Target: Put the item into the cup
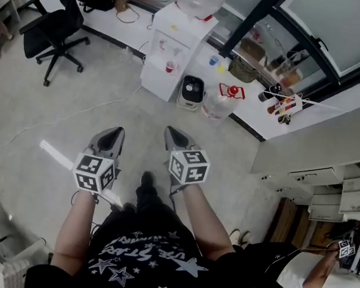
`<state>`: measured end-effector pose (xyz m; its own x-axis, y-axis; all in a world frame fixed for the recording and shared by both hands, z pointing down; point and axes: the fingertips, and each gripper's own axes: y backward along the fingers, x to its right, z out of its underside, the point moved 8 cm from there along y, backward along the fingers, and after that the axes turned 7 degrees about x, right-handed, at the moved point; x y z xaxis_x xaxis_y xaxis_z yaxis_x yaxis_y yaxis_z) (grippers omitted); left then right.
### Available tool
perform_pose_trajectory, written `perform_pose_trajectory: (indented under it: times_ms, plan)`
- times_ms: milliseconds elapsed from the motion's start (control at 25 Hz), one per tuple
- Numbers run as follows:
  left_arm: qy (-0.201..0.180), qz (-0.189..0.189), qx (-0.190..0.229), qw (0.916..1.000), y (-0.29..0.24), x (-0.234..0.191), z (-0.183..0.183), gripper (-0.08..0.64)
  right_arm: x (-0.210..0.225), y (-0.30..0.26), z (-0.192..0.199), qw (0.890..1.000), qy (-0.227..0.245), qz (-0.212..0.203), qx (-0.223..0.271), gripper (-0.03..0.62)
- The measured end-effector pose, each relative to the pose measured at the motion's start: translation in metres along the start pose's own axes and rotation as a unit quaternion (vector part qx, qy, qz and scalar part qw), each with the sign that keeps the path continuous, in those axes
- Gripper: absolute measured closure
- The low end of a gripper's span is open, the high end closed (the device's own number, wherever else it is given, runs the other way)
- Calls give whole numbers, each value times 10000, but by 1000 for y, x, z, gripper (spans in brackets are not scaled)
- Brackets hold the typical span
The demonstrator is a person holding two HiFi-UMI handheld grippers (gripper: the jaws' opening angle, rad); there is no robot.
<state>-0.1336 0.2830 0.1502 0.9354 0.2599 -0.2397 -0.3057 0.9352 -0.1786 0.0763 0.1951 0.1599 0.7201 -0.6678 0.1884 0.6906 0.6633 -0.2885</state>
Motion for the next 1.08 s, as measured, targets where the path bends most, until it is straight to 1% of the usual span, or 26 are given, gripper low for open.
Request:
perform_pose_trajectory:
  times_ms: [120, 280, 560, 800, 1080]
  plan:
    - [-50, -3, 72, 10000, 24, 9, 1, 551, -18, 16, 2, 9999, 47, -89, 51, 592]
    - [-61, 10, 114, 9999, 52, 18, 10, 551, -41, 40, 9, 9998, 154, -99, 124, 592]
    - [-201, 150, 188, 9995, 82, 38, 14, 551, -63, 73, 18, 9996, 146, -51, 220, 592]
    - [-172, 183, 188, 9995, 105, 39, 14, 551, -81, 88, 25, 9998, 178, 22, 121, 592]
    - [-377, 229, 193, 9988, 117, 30, 11, 551, -93, 90, 24, 9995, 184, 174, 188, 592]
